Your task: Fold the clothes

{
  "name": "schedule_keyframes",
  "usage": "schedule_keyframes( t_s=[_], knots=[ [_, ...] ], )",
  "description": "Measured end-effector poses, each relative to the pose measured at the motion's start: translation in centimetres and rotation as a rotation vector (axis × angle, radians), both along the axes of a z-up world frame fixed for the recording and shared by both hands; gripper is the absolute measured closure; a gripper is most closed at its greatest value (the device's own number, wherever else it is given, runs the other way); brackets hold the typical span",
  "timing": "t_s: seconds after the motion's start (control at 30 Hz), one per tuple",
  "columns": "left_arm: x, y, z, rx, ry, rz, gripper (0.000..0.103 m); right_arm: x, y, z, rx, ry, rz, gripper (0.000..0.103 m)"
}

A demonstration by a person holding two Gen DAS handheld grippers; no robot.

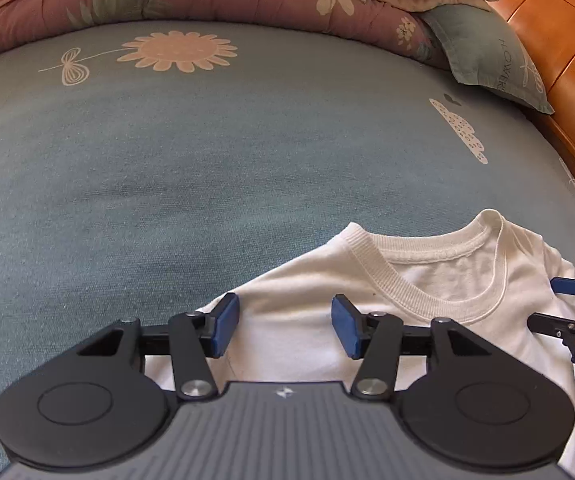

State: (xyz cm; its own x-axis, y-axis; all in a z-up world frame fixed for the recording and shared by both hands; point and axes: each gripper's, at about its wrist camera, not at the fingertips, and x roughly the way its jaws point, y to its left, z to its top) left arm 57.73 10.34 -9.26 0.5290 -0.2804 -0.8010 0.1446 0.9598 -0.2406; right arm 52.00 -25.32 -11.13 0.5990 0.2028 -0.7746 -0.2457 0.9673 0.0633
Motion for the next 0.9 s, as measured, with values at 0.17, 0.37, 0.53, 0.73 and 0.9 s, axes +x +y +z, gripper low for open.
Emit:
schedule_keyframes(
  t_s=[0.17, 0.37, 0.53, 0.73, 0.9],
  knots=[
    [-1.2, 0.0, 1.9, -0.007, -0.012, -0.033, 0.052, 0.0, 0.2, 0.1, -0.008, -0.002, -0.009, 0.000],
    [-3.2, 0.4, 2.3, 0.026, -0.003, -0.049, 0.048, 0.0, 0.2, 0.1, -0.014, -0.010, 0.002, 0.000],
    [-1.6, 1.1, 1.2, 0.039, 0.011, -0.002, 0.049, -0.2, 0.4, -0.1, -0.016, -0.022, 0.001, 0.000],
    [-1.5, 1.2, 1.4, 0.067, -0.002, 0.011, 0.047, 0.1, 0.4, 0.1, -0.021, -0.007, 0.007, 0.000],
    [-5.6, 1.0, 3.6, 0.105, -0.049, 0.016, 0.047, 0.5, 0.3, 0.7, -0.024, 0.041, 0.025, 0.000]
  ],
)
